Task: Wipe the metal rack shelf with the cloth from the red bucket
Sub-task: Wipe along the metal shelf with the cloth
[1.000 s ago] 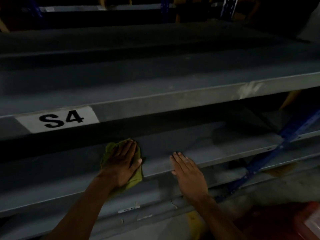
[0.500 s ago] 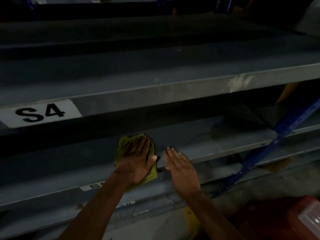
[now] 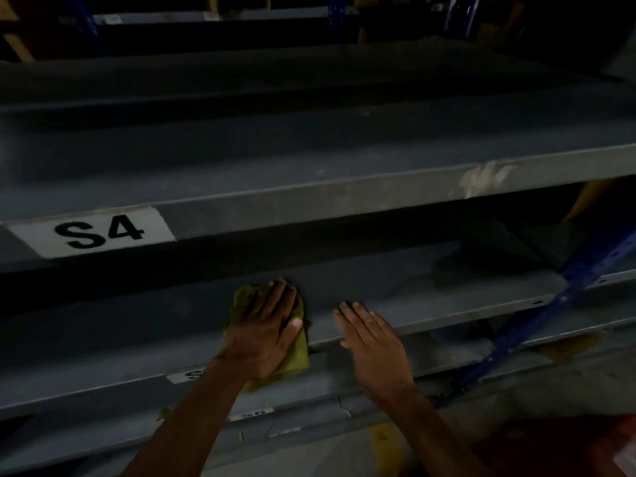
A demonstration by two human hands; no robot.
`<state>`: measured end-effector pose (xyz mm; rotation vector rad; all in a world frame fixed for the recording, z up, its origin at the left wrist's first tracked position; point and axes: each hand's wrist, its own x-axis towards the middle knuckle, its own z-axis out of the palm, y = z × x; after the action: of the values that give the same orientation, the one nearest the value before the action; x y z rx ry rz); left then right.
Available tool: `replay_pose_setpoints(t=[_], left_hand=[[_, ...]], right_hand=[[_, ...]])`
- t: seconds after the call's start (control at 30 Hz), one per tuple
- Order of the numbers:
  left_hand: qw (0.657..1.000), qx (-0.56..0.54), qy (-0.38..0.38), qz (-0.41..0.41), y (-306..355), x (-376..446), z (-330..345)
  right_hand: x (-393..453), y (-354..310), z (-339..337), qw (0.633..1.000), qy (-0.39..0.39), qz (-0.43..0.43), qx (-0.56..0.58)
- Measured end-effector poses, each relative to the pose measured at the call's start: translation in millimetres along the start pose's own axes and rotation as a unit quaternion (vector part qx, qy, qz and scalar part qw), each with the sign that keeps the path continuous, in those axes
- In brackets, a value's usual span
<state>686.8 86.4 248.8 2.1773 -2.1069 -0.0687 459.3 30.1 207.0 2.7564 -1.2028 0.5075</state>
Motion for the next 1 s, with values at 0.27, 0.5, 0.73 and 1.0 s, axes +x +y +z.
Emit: replay_pose_setpoints(t=[0.27, 0.5, 0.73, 1.0], left_hand=[[0.999, 0.01, -0.015, -0.029, 14.3, 15.8, -1.9], [0.998, 0.029, -0.03, -0.039, 45.4, 43.9, 1.5], [0.999, -0.001, -0.025, 0.023, 63.8, 49.3, 11.9], [1.0, -0.011, -0.014, -0.012, 45.3, 58.0, 12.9]], right_hand=[[-12.3, 30.3, -4.3, 0.996, -0.029, 0.08, -0.022], [-19.1, 48.5, -7.9, 0.996, -0.023, 0.068, -0.043], [-22.4, 55.3, -0.9, 0.998, 0.019, 0.04, -0.045], [-24.2, 63.3, 2.3, 0.997, 0.057, 0.013, -0.043]])
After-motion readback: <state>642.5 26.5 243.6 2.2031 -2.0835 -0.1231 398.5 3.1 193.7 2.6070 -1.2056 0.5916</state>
